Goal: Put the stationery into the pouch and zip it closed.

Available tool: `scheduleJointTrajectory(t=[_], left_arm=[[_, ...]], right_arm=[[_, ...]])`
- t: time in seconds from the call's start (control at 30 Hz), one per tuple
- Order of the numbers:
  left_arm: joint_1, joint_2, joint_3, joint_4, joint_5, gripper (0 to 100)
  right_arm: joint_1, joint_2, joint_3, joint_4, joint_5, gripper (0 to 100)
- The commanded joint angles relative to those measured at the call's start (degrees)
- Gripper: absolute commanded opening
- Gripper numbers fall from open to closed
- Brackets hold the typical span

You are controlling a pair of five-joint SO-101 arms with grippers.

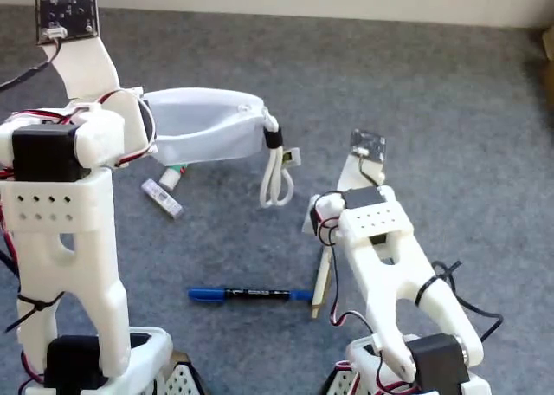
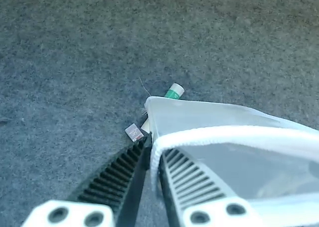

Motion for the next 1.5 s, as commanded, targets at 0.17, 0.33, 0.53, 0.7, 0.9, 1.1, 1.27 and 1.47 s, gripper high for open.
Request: scheduleJointTrajectory(t=[0.17, 0.33, 0.53, 0.7, 0.9, 1.1, 1.27, 1.47], left_arm=[[-0.8, -0.2, -0.8, 0.4, 0.7, 1], [-1.1, -0.2, -0.7, 0.5, 0.6, 1], [-1.1, -0.3, 3.4, 0.1, 0.6, 1], [-1.1, -0.3, 4.0, 0.1, 0.6, 1], [-0.8, -0.3, 4.0, 0.0, 0.6, 1], [-0.5, -0.3, 3.6, 0.0, 0.8, 1], [1.4, -0.3, 3.9, 0.2, 0.7, 1], [1.4, -0.3, 3.8, 0.4, 0.8, 1]], right_arm=[[-0.3, 2.6, -3.5, -7.8, -0.6, 13.0], [-0.3, 8.7, -3.5, -7.8, -0.6, 13.0], [-0.3, 11.5, -3.6, -8.0, -0.6, 12.8], [0.3, 11.3, -3.6, -8.0, -0.6, 12.8], [2.2, 11.7, -3.6, -8.0, -0.4, 12.8], [2.2, 11.8, -3.5, -8.1, -0.4, 12.5], [2.2, 11.8, -3.4, -8.1, 4.0, 0.2], [2.2, 11.0, -3.5, -7.7, 5.0, 0.5]])
